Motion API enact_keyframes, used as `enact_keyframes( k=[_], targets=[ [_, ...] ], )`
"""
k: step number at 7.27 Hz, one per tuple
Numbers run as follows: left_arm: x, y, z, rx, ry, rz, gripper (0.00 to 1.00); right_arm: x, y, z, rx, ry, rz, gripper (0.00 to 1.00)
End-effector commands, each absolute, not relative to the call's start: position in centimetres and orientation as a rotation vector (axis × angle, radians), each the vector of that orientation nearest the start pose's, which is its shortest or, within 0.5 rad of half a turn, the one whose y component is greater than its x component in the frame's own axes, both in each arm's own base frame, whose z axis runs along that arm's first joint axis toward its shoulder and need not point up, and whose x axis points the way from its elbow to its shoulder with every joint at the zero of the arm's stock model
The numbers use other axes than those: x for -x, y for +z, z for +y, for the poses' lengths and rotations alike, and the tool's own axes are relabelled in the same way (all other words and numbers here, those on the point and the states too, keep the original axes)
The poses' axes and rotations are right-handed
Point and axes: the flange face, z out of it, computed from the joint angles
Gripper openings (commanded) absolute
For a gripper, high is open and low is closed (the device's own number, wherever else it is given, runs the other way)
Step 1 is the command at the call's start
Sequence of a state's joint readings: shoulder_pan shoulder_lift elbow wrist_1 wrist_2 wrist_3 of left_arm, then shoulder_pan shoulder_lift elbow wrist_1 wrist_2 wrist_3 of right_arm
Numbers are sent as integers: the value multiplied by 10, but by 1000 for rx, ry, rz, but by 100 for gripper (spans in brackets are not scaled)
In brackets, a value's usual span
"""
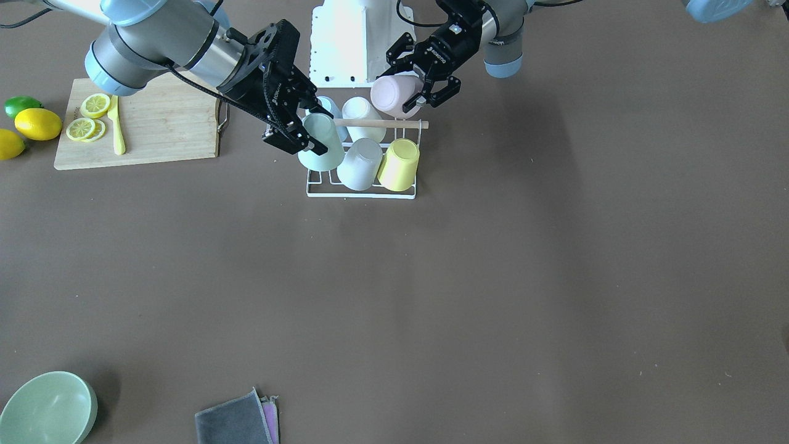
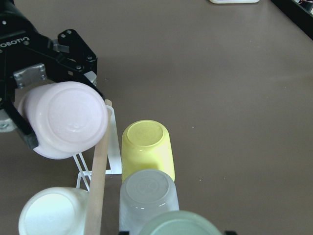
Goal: Place cup on cup holder
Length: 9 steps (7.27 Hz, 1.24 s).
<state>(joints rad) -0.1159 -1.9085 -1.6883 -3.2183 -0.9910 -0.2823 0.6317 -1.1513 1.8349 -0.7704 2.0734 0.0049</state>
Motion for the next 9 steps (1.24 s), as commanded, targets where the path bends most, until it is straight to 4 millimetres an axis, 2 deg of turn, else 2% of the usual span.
enact_keyframes(
  k=[1,2,3,4,6,7,8,9],
  targets=[
    [-494,265,-241,-1530,146,1297,0,413,212,-407,-1181,-1117,-1079,0],
    [-495,265,-241,-1529,147,1299,0,414,212,-407,-1176,-1112,-1084,0],
    [-495,265,-241,-1530,148,1297,0,414,212,-407,-1168,-1105,-1088,39],
    [-495,265,-240,-1529,149,1299,0,414,212,-405,-1155,-1090,-1099,99],
    [-497,269,-239,-1525,156,1295,2,414,212,-405,-1154,-1089,-1100,100],
    [-499,268,-236,-1521,159,1301,10,415,212,-404,-1155,-1090,-1102,100],
    [-499,268,-235,-1521,159,1301,22,415,212,-404,-1155,-1090,-1102,100],
    [-499,270,-236,-1521,160,1300,54,415,212,-404,-1155,-1090,-1102,100]
  ],
)
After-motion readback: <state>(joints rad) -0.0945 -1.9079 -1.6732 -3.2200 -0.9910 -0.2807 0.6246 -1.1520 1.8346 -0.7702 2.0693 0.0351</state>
